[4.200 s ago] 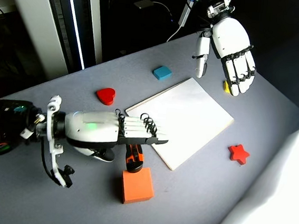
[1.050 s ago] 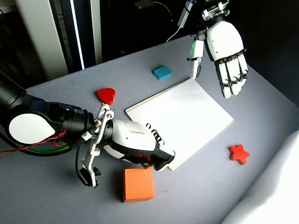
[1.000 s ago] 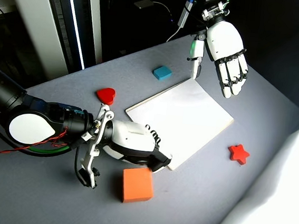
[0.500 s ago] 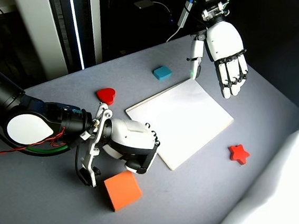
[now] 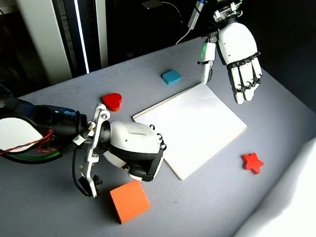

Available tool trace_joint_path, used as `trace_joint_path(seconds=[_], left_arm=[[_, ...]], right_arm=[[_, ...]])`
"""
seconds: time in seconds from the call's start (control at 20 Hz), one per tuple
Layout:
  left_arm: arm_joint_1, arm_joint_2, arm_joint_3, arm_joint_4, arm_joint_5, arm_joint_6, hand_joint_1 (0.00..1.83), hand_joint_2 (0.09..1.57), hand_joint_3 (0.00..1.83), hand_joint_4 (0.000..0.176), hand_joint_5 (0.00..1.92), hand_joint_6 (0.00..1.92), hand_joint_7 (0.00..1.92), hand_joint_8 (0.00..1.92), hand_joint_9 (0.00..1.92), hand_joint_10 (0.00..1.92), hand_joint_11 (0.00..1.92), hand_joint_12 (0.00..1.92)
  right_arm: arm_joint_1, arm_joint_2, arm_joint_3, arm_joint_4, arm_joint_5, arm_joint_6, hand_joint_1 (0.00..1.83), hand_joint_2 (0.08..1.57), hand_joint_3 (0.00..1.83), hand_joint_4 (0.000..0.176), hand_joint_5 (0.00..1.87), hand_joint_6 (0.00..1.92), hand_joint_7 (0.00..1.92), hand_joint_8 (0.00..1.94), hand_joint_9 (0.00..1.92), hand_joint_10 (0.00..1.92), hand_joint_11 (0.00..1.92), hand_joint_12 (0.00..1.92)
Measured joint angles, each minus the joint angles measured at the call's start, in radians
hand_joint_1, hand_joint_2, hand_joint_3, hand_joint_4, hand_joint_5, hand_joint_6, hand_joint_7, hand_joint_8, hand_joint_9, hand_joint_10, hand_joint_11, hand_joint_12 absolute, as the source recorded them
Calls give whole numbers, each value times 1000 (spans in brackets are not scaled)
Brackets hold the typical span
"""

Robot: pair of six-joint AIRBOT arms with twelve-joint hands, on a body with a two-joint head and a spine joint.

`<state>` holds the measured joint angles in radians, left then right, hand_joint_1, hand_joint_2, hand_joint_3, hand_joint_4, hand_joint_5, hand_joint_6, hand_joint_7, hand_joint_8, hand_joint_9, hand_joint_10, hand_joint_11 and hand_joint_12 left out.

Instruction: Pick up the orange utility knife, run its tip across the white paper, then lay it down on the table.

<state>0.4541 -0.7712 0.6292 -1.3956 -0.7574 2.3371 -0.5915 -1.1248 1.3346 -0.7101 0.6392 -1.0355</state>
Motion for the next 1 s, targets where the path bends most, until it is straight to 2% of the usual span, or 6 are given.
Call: trace_joint_path(seconds=[0.3, 0.45, 0.55, 0.65, 0.9, 1.0], left_arm=[[4, 0, 0, 3, 1, 0, 50, 1296, 0, 52, 52, 4, 99, 6, 286, 12, 0, 982], [4, 0, 0, 2, -1, 0, 53, 1300, 1, 48, 45, 1, 91, 1, 277, 8, 0, 980], [4, 0, 0, 3, 0, 0, 26, 1303, 1, 51, 36, 2, 89, 3, 279, 6, 0, 990], [5, 0, 0, 3, 0, 0, 40, 1299, 0, 53, 45, 1, 98, 2, 303, 12, 0, 1054], [10, 0, 0, 0, 1, 0, 0, 1310, 2, 56, 39, 5, 97, 3, 284, 1, 0, 1022], [10, 0, 0, 3, 0, 0, 2, 1311, 1, 55, 39, 2, 96, 1, 269, 4, 0, 996]], right_arm=[[-11, 23, -24, -6, 16, 3, 1485, 1257, 0, 0, 1133, 1921, 1367, 1941, 1485, 1921, 1591, 1921], [-7, 38, -37, -8, 26, 6, 980, 1365, 40, 0, 1188, 1921, 1384, 1941, 1496, 1921, 1618, 1921], [3, 58, -52, 10, 32, 15, 253, 1326, 4, 0, 1268, 1921, 1402, 1941, 1494, 1921, 1620, 1921], [15, 79, -72, 22, 35, 16, 27, 1171, 0, 156, 1336, 1921, 1450, 1941, 1521, 1921, 1613, 1921], [24, 99, -99, 29, 29, 14, 0, 1525, 29, 176, 1334, 1921, 1481, 1941, 1552, 1921, 1612, 1921], [13, 99, -106, 31, 26, 4, 294, 1571, 103, 176, 1296, 1921, 1470, 1941, 1555, 1921, 1617, 1921]])
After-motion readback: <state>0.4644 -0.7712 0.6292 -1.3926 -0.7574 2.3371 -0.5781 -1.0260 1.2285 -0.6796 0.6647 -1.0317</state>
